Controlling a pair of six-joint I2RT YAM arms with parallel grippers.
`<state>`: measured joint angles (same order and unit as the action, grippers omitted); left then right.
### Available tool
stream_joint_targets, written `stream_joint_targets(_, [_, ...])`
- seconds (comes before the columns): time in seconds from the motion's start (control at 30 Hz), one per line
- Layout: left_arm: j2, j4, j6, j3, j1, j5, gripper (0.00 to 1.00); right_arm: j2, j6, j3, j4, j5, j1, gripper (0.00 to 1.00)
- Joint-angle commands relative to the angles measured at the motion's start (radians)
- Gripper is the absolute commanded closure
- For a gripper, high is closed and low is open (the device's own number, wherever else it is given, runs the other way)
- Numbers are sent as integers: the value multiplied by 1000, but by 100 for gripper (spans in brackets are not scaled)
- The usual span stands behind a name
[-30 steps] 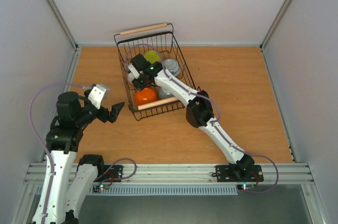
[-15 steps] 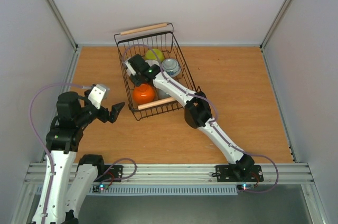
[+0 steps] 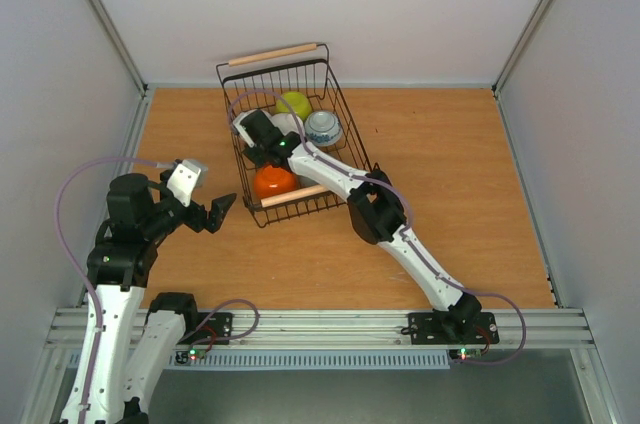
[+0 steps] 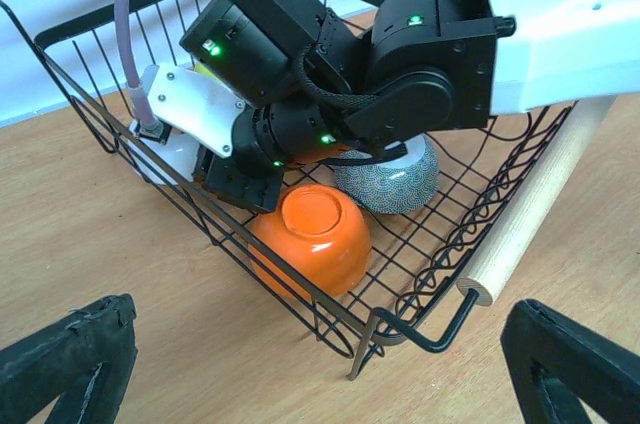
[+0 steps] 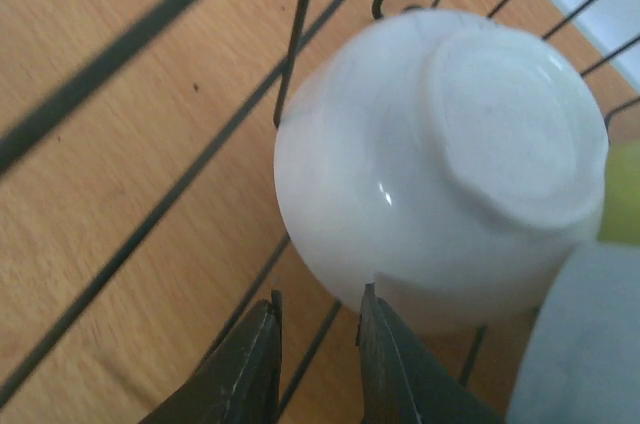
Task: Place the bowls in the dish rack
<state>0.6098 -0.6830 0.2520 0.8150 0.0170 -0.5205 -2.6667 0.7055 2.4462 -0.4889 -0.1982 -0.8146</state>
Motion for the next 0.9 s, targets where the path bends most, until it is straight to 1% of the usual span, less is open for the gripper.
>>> stream_joint_targets(0.0, [-2,39,12,-11,-5,-17,1,134,-27,-128,64,-62,3,78])
stream_joint_targets(0.13, [-2,39,13,-11,-5,-20,1,255,-22,-281,194,-94,3,80])
stream_joint_targets(0.23, [1,43,13,-14,-5,-21,1,272,-1,-273,202,-114,3,81])
stream_joint_targets(0.47, [6,42,15,-14,-5,-20,1,164,35,-122,169,-167,8,80])
stream_joint_targets(0.53, [9,41,15,-14,-5,-21,1,106,54,-37,146,-198,11,78])
stream_joint_targets(0.63, [10,39,15,-13,-5,-20,1,10,63,123,75,-203,24,77])
stream_joint_targets(0.7, [10,40,16,-13,-36,-20,1,-41,71,207,37,-205,36,77])
stream_joint_targets(0.77, [9,40,16,-13,-37,-19,1,-63,86,238,27,-214,43,77])
stream_joint_targets(0.87, [12,42,16,-13,-37,-22,1,-55,107,217,46,-235,51,77])
